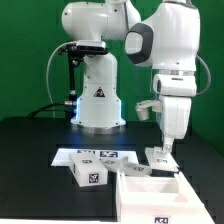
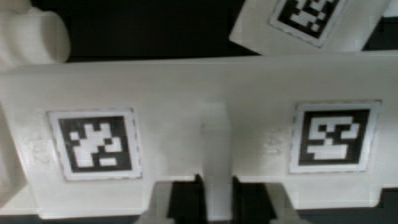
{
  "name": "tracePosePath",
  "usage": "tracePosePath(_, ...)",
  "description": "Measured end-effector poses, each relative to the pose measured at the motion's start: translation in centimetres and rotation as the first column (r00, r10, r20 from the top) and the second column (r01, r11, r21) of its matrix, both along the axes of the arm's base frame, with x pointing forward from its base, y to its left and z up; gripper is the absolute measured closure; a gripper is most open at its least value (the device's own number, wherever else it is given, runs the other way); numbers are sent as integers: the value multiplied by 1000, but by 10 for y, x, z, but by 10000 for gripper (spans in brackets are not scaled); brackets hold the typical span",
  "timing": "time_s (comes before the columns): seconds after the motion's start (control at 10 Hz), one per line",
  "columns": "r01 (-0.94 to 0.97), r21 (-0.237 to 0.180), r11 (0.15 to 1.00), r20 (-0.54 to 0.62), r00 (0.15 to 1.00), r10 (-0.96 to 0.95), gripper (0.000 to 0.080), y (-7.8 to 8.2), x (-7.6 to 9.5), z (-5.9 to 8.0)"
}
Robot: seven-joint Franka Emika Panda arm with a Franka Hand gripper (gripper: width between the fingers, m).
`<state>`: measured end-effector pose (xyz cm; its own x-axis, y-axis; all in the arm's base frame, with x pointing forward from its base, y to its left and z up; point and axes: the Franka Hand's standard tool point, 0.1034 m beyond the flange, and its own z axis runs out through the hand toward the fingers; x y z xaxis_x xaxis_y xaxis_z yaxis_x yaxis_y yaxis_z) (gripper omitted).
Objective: Assemble cabinet
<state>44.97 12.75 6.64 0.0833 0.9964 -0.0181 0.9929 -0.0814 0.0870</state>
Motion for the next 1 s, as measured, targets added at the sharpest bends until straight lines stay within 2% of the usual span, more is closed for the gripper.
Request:
tracePosePath(0.3,194,-24,981,-36,980,-195,738,1,4,3)
tracePosePath(0.6,157,-28,987,-36,987,-158,738,-1,4,3)
tracePosePath(0.8,7,-73,997,-61,998,-11,738,-1,14,1)
tracePosePath(1.0,-28,-85,996,-67,998,22,738,1,18,0)
